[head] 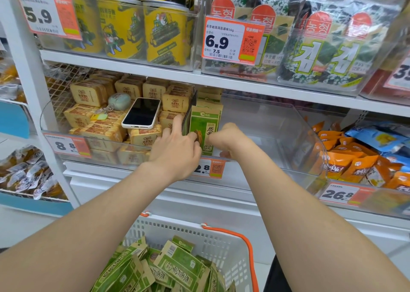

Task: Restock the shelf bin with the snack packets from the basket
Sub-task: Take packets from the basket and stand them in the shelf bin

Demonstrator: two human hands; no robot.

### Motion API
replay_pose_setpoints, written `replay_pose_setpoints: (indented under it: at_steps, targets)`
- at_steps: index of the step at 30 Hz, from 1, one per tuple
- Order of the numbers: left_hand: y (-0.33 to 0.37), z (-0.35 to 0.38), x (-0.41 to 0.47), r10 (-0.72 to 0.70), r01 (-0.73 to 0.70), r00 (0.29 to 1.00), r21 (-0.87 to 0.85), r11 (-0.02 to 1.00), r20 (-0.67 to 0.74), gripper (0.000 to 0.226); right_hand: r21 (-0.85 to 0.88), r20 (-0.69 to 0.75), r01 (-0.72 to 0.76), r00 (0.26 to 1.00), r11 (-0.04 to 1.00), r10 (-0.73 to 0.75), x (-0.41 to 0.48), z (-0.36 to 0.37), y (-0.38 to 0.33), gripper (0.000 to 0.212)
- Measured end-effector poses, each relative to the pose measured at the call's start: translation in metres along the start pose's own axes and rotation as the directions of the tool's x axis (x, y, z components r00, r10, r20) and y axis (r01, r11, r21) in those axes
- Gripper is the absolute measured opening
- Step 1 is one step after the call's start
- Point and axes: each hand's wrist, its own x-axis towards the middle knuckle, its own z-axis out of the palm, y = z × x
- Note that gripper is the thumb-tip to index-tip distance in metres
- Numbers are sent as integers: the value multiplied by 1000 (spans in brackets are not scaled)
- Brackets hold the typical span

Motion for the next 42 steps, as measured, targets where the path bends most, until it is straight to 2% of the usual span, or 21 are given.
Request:
replay_pose_setpoints:
  at_steps: [2,5,8,10,11,14,17,18,20,23,27,30,33,35,37,39,42]
  targets:
    - [2,-1,-4,-9,9,998,-11,1000,-66,37,-77,-112,78,990,994,-86,-9,0,0,17]
    - [4,-6,-14,56,-46,963,44,998,-263,30,-226,-263,160,940,961,-218,-29,5,1,23]
    - [5,-14,-27,182,-148,900,116,982,-396,20,-426,-358,310,805,850,-473,-55,12,6,25]
    - [5,-18,-37,206,-180,882,102,978,-423,13,-398,-381,478,691,783,-615,-76,18,12,19]
    - [4,-18,-42,209,-188,886,89,978,-414,13,-350,-374,543,666,763,-645,-88,21,16,15]
    - [-1,-8,-59,238,-236,936,39,971,-260,15,-328,-293,588,681,740,-671,-121,32,33,16]
    - [2,1,-86,221,-217,973,-64,974,61,19,-430,-189,549,722,717,-666,-141,48,57,11]
    - [5,7,-96,193,-185,964,-62,981,185,14,-469,-145,531,742,706,-654,-145,55,66,12]
    - [8,22,-117,148,-172,898,21,985,414,8,-560,-17,497,793,663,-608,-151,71,86,16]
    - [5,54,-145,121,-273,773,154,950,622,22,-701,247,508,831,500,-498,-163,95,114,19]
    - [-8,88,-177,13,-349,636,273,896,771,21,-733,460,581,806,354,-373,-180,121,145,20]
    - [-21,107,-201,-12,-383,481,223,897,877,22,-684,614,668,744,292,-263,-185,140,168,12]
    - [-27,120,-221,-19,-345,346,146,927,938,44,-639,712,724,685,261,-155,-186,155,184,12]
    - [-31,131,-233,-4,-316,301,104,943,954,66,-636,728,726,677,262,-107,-187,165,190,15]
    - [-34,143,-244,-8,-331,234,87,940,972,71,-650,726,711,685,269,-57,-187,174,194,14]
    - [-34,151,-250,-8,-354,198,79,932,980,62,-648,737,718,675,253,-29,-186,180,195,6]
    - [-34,153,-256,8,-341,249,80,937,968,63,-636,752,734,659,239,-24,-181,185,195,6]
